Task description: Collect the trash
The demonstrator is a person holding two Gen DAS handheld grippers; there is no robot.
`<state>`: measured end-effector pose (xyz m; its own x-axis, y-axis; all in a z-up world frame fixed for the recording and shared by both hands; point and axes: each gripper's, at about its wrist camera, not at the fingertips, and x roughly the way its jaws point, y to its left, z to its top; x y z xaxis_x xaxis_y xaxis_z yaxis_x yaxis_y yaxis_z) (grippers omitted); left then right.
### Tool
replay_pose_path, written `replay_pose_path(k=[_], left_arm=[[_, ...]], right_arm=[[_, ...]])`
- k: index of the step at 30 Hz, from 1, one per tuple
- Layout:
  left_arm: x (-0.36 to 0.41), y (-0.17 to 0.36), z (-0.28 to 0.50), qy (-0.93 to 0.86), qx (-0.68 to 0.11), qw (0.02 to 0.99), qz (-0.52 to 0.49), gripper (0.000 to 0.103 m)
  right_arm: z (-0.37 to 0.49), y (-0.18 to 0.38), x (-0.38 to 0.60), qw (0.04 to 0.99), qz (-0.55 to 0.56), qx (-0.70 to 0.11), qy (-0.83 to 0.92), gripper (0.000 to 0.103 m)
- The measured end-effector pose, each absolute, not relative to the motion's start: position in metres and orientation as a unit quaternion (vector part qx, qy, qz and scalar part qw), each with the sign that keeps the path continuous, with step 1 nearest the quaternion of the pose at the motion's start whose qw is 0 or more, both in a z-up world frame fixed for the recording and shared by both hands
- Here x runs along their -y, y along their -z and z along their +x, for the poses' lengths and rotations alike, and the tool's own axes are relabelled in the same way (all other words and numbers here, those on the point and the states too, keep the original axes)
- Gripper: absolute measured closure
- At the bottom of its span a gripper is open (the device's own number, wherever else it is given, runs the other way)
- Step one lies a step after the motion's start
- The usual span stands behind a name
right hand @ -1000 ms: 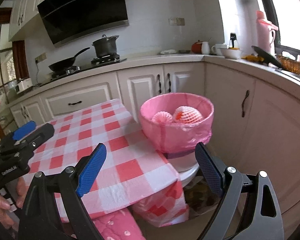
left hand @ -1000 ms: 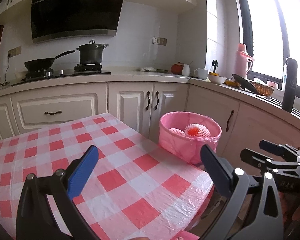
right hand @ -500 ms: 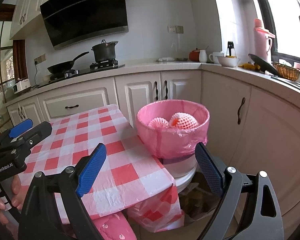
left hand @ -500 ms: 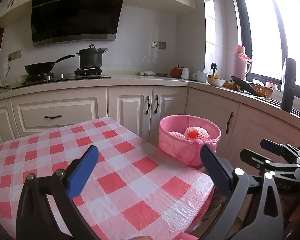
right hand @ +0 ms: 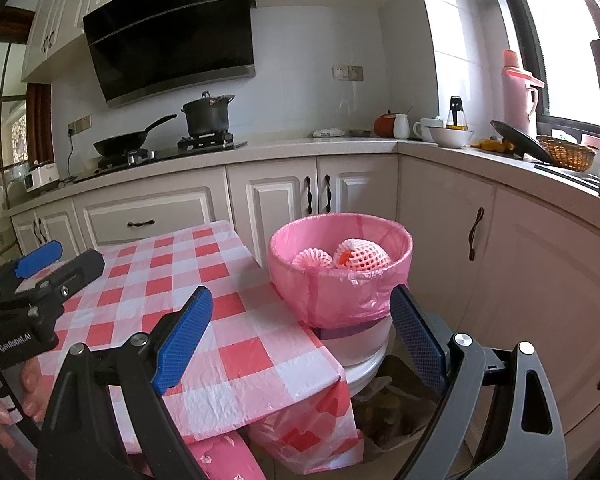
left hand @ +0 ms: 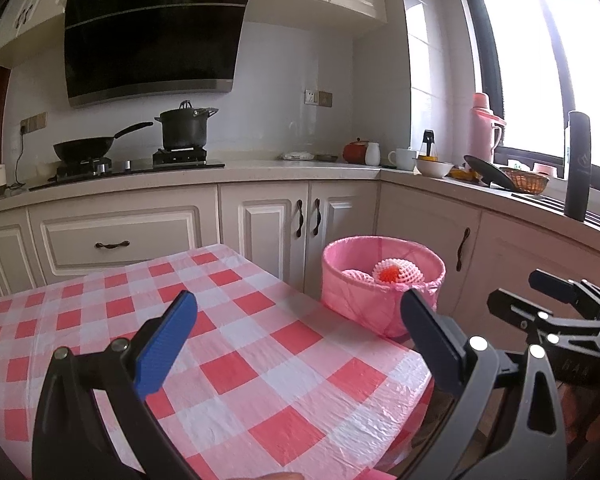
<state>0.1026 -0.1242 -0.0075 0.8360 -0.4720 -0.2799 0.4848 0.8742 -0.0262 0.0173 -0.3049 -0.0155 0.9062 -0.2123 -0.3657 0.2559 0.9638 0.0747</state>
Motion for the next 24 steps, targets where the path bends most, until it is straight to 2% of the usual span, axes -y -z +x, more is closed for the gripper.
replay_pose_path(k=[24], left_arm=[[0.133,0.0142,0.0962,0.252,-0.116,0.96,0.041,0.005]], right_arm=[[0.0138,0.0154,0.3093,0.977,0.064,-0.164,0.12,0.018]])
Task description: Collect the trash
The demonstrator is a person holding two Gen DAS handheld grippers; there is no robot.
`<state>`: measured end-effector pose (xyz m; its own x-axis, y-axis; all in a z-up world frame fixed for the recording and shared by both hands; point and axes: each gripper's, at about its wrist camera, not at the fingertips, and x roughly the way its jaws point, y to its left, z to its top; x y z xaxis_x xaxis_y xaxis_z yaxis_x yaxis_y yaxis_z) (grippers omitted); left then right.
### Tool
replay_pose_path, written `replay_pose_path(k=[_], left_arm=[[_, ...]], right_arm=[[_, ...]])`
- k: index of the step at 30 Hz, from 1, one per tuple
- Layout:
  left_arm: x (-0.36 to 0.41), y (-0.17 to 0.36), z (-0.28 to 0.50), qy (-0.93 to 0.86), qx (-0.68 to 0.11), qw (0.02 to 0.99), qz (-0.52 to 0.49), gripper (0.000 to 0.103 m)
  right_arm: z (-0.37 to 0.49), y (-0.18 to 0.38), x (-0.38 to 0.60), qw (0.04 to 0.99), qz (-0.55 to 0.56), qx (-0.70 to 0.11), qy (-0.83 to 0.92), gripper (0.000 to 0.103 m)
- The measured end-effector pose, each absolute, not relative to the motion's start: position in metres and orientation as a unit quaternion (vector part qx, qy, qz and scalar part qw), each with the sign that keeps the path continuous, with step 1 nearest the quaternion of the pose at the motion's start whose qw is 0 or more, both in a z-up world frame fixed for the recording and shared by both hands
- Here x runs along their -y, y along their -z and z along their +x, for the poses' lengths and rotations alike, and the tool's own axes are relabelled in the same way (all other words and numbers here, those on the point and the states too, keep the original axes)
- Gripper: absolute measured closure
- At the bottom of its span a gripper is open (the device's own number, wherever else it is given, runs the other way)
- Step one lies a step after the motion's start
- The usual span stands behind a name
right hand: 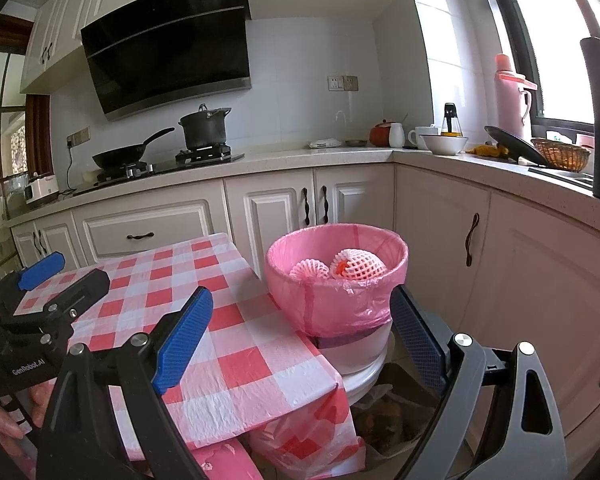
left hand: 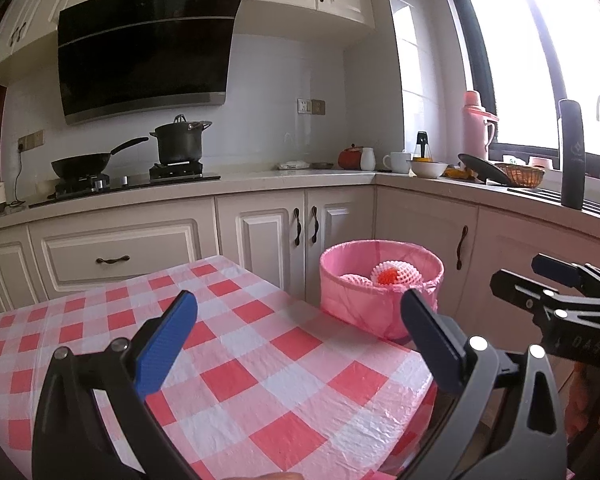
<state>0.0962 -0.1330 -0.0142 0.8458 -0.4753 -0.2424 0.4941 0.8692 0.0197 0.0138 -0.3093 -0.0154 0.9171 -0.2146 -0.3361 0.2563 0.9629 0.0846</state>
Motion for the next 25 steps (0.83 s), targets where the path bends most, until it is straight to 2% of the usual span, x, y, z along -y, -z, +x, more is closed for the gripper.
replay_pose_path(k=[25], left_arm=[[0.15,0.019,0.096,0.274,-0.114,0.953,0.06,0.005]], right_arm=[[0.013,0.018,0.313,0.976,0.066,-0.17,0.119,0.018]])
